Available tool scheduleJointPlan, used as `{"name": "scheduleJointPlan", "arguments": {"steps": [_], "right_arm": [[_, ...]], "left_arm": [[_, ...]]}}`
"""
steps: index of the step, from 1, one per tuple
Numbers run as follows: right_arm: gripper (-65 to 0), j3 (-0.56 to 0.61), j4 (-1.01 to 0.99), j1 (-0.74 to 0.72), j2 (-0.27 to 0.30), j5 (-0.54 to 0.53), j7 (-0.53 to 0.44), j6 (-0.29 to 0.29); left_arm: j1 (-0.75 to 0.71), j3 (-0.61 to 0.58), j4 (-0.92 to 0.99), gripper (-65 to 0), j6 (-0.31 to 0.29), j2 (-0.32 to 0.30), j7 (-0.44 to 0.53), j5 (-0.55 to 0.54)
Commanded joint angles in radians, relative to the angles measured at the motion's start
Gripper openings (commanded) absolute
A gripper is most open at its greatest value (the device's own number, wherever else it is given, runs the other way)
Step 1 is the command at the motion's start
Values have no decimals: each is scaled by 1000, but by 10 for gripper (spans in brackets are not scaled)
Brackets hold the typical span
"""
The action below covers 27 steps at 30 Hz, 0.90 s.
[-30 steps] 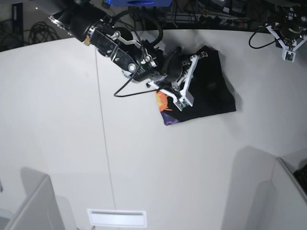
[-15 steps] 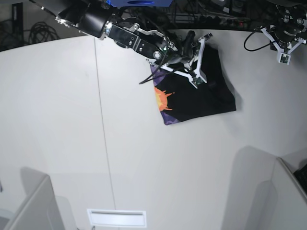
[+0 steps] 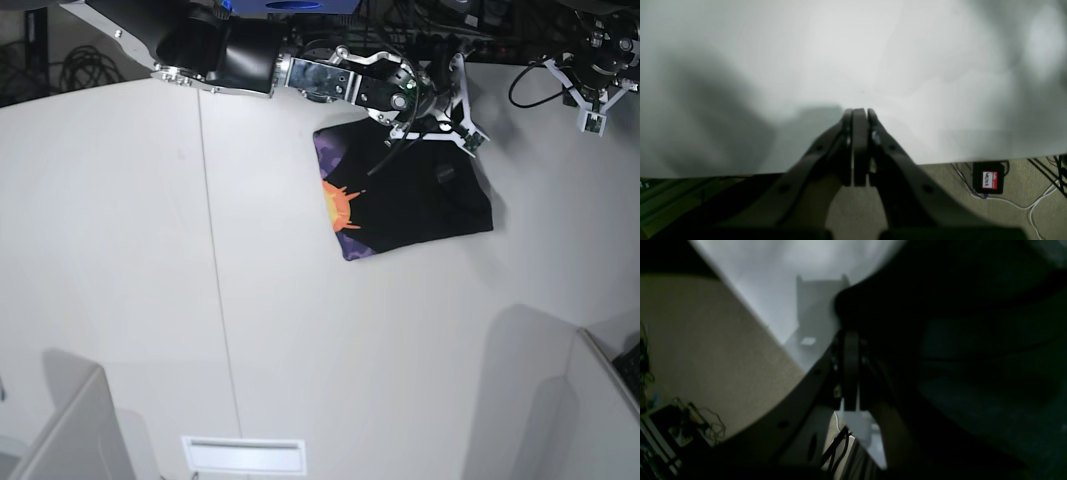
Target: Fold the T-shirt properly
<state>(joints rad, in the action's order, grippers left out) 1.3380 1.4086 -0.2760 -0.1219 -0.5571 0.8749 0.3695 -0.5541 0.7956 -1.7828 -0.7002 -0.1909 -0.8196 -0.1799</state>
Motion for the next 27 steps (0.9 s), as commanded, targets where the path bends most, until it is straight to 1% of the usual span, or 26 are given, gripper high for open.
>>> {"name": "scheduleJointPlan", "arguments": {"steps": [1,3,4,5,6,9,12,14,15,18,20,22,23,25,26,27], "right_arm": [[-650,-7,45,-24,-22,1,-7,-7],[-650,-9,130,-26,-5,6,33,-5],[-650,-13,185,-26,23,9,60,-4],[-650,-30,231,-26,38,9,82,-4],[-650,-62,277,-22,57,9,99,-4],[-650,-206,383,-6,117,6,122,-4],[-650,-371,464,22,206,1,114,-4],[-650,-444,482,39,247,1,112,-4],[-650,-473,484,50,265,1,112,-4],[-650,-538,484,82,307,1,111,-8],[-650,-558,484,100,324,1,111,-10],[-650,-562,484,117,325,6,111,-10],[-650,-562,484,125,325,6,111,-10],[-650,-562,484,139,327,7,111,-10],[-650,-562,484,146,328,7,111,-10],[-650,-562,484,151,337,9,111,-10]], "left_arm": [[-10,12,-12,-650,2,-17,10,-3],[-13,6,-30,-650,2,-15,10,-5],[-13,5,-45,-650,2,-12,10,-7],[-13,5,-56,-650,2,-8,6,-17],[-13,5,-67,-650,2,1,6,-46],[-16,6,-87,-650,2,9,4,-189],[-16,3,-82,-650,2,12,4,-370],[-10,-3,-82,-650,2,17,4,-452],[-10,-15,-81,-650,2,23,4,-479],[4,-72,-82,-643,2,34,7,-502],[27,-103,-70,-469,2,58,6,-499],[49,-112,-44,-267,2,90,4,-502],[65,-114,-35,-188,2,106,4,-504],[87,-115,-19,-71,2,132,4,-504],[96,-115,-15,-41,2,143,4,-504],[110,-118,-9,-30,2,153,4,-504]]}}
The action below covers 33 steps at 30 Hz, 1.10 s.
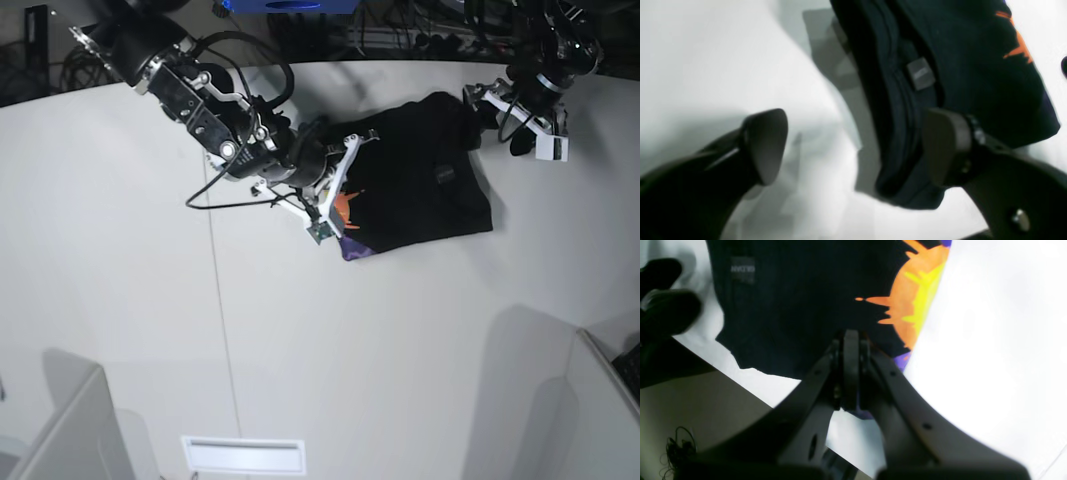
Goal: Fold the T-shirt properly
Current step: 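Grasp the folded shirt edge with the left gripper and flip it over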
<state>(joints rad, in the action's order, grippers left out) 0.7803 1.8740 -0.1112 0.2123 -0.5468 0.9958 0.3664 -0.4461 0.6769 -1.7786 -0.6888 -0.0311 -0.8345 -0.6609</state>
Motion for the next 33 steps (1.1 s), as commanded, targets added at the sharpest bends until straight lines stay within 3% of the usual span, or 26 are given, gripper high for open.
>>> {"name": "scheduleJointPlan", "arguments": {"steps": [1,8,14,17,21,23,25,29,33], "right_arm": [[-650,-3,19,-11,8,-2,-10,-7],[-650,-5,19,21,39,-2,-10,-7],[-650,-6,20,48,72,-2,-38,-7],[-650,-51,20,87,120,-8,-113,-2],[-650,-235,20,207,132,-8,-209,-8],[-650,-327,20,261,132,-8,-236,-8],[-650,-421,20,311,131,-8,-266,-10],[-650,-572,20,388,124,-8,-328,-10],[-650,-680,20,420,123,-9,-331,-10]], "left_arm": [[14,-7,-5,-30,-9,6,19,-23],[114,-121,107,-33,-9,29,19,-23],[166,-141,220,-49,-9,40,22,-13],[181,-144,273,-194,-9,40,19,-13],[181,-233,294,-520,48,1,19,-13],[185,-302,294,-650,87,-31,19,-13],[209,-389,299,-650,116,-83,17,-13],[269,-612,305,-650,119,-212,17,-13],[364,-810,305,-650,119,-313,17,-13]]}}
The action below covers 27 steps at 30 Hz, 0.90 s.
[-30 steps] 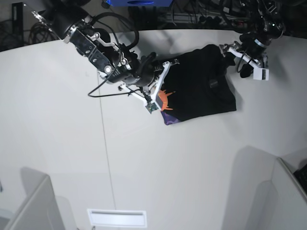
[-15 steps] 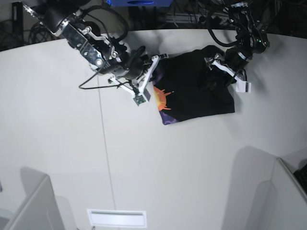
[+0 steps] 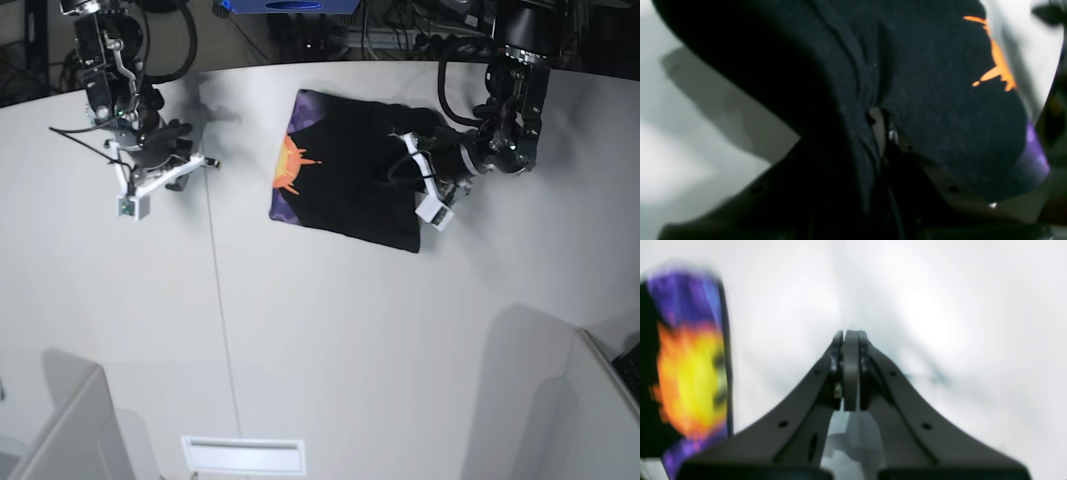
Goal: Fold the T-shirt properly
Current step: 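Grasp the folded shirt edge with the left gripper and flip it over, then smooth the flipped shirt with the left gripper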
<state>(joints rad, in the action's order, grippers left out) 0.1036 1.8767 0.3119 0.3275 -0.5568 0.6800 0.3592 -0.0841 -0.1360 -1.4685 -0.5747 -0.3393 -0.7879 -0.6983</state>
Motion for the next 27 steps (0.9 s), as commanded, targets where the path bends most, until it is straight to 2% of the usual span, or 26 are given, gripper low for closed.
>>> {"name": "scheduleJointPlan", "arguments": {"steps": [1,9,14,19,21,23,27], "right_arm": [[-650,-31,17,10,8,1,-16,-2],[-650,-258,17,77,-86,1,-16,-2],[-650,-351,19,105,-150,1,-16,-2],[-650,-396,19,126,-192,1,-18,-2],[-650,-413,19,131,-209,1,-18,-2],[-650,-427,19,142,-224,4,-18,-2],[-650,-434,19,149,-248,7,-18,-2]], "left_arm": [[34,-49,-2,-650,5,-28,-29,24],[323,-471,1,-650,5,-143,-29,24],[498,-673,-2,-650,2,-151,-28,59],[587,-827,-4,-650,-1,-145,-21,245],[593,-854,-2,-650,-34,-128,-20,319],[591,-851,-4,-650,-112,-97,-20,401],[584,-851,-8,-650,-123,-39,-20,579]]}}
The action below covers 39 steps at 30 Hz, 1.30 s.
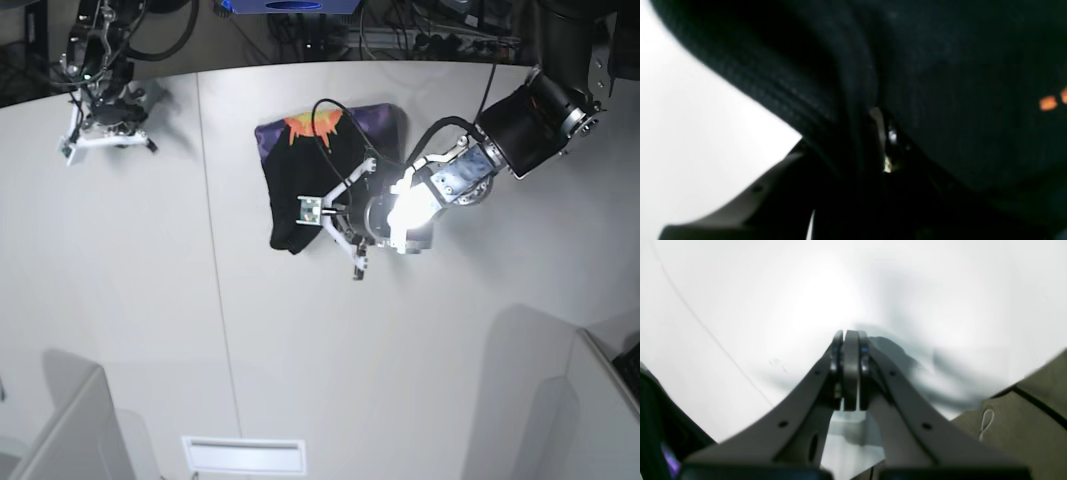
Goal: Fold the T-shirt properly
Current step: 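Smooth the flipped shirt with the left gripper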
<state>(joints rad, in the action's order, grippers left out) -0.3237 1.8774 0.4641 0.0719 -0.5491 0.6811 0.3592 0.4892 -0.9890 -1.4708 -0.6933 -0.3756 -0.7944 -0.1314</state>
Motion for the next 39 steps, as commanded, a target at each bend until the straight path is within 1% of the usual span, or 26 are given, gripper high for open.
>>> {"name": "scheduleJointPlan", "arguments": {"steps": [1,3,6,11,14,30,31,34,36,38,39], "right_arm": [[-650,-7,18,-1,3,-1,-19,-2],[-650,-7,18,5,-8,-1,-19,-2],[-650,-7,18,11,-13,-1,-19,-2],[-650,-7,18,22,-14,-1,-22,-2],[-650,-7,18,26,-14,-1,-50,-2],[-650,2,18,25,-11,1,-50,-2],[-650,2,18,25,-11,1,-50,-2],[-650,2,18,25,-11,1,-50,-4],[-650,2,18,26,-11,1,-48,-5],[-650,2,18,26,-11,1,-47,-33],[-650,2,18,26,-11,1,-47,-42]], "left_arm": [[10,2,-3,-650,-5,13,-13,43],[10,2,2,-650,-5,46,-13,91],[10,2,3,-650,-5,79,-13,83],[-2,-9,3,-650,-5,111,-13,83],[-17,-9,3,-650,-5,132,-13,94],[-10,2,3,-650,-5,131,-23,92],[-10,3,2,-634,-5,131,-23,92],[-7,3,-5,-443,-5,132,-23,94],[9,3,-6,-334,-5,135,-23,94],[29,3,-6,-253,-5,142,-23,94],[36,3,-6,-230,-5,149,-23,94]]}}
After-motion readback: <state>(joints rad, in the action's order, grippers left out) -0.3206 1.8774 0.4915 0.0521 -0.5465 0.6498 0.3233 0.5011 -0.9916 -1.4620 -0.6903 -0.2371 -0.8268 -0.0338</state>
